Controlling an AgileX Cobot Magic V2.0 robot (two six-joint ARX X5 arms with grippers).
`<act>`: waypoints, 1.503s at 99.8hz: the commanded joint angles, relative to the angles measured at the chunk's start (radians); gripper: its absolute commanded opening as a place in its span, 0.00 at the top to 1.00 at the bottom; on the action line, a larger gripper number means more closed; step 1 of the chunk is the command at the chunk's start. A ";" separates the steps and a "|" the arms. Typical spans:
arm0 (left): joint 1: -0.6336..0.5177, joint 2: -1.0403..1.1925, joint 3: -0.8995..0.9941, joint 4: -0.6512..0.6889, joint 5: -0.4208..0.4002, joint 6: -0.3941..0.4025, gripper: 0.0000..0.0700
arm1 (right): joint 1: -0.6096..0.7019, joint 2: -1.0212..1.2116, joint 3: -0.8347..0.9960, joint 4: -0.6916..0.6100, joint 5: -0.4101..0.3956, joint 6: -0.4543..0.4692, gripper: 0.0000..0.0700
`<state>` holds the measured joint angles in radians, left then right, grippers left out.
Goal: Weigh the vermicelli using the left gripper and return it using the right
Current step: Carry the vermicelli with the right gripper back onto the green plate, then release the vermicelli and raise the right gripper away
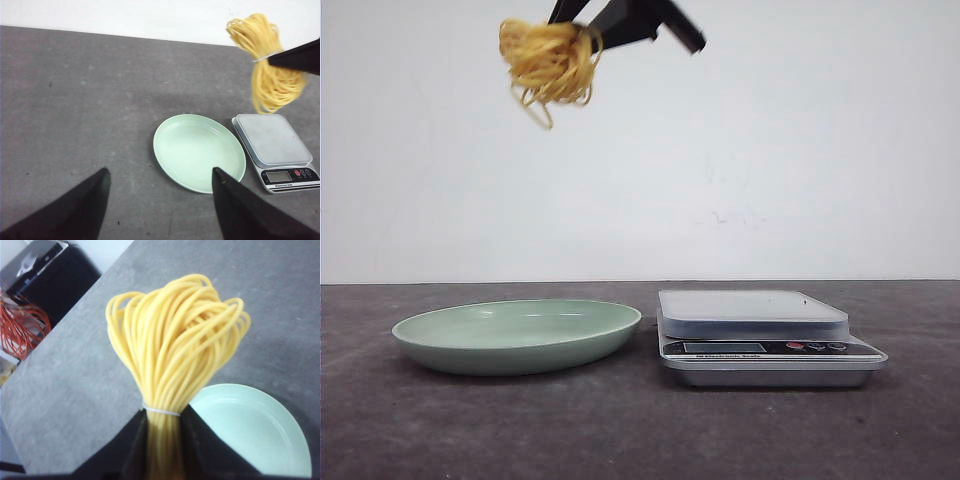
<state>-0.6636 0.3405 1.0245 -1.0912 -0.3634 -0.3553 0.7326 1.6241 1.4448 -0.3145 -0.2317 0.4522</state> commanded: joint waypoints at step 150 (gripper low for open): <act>-0.007 0.001 0.008 -0.007 -0.003 0.029 0.45 | 0.045 -0.448 0.028 -0.425 0.520 -0.337 0.33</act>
<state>-0.6636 0.3401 1.0245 -1.0992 -0.3634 -0.3485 0.7654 1.2598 1.4544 -0.6895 0.2565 0.1612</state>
